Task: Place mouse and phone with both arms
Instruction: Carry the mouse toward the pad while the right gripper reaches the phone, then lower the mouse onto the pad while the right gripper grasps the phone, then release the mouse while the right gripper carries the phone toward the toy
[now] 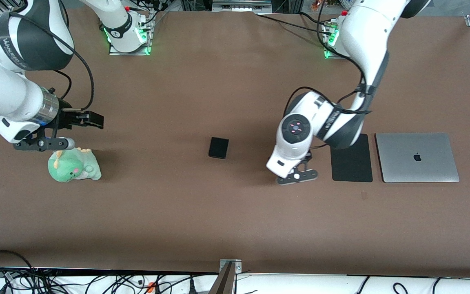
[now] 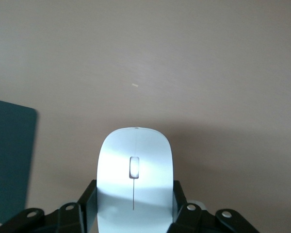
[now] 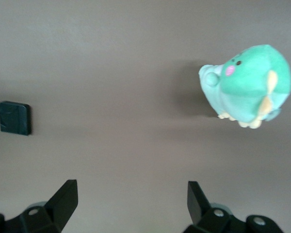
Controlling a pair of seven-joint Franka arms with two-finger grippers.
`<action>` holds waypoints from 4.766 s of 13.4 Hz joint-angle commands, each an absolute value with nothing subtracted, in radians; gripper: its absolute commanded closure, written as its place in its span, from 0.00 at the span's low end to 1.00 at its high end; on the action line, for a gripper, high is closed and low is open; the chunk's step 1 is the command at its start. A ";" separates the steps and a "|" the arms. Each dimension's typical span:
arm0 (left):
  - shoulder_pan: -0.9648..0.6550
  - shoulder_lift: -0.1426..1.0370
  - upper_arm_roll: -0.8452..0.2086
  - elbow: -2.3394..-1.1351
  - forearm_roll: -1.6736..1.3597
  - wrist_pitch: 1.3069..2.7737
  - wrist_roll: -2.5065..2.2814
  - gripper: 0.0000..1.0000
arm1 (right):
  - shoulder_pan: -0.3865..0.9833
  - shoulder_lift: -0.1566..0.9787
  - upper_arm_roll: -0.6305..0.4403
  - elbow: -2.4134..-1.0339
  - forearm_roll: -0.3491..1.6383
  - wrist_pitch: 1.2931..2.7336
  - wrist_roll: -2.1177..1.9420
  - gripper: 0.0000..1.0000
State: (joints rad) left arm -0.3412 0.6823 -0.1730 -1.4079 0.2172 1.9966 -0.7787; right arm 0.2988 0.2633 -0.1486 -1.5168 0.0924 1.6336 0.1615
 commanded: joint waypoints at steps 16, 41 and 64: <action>0.004 0.488 -0.187 -1.911 0.247 2.256 -0.336 0.61 | 0.733 0.624 -0.146 -1.513 0.164 2.222 0.942 0.00; 0.067 0.569 -0.187 -1.970 0.304 2.358 -0.287 0.57 | 0.845 0.769 -0.146 -1.674 -0.015 2.542 0.841 0.58; 0.124 0.324 -0.212 -1.455 0.083 1.659 -0.291 0.00 | 0.305 0.526 -0.167 -1.997 0.071 2.574 -0.031 0.87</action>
State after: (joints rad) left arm 0.0939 0.3093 -0.2044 -1.5408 0.1325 1.7317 -0.3051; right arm 0.3294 0.5655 -0.1798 -1.9478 0.0549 2.5346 -0.0015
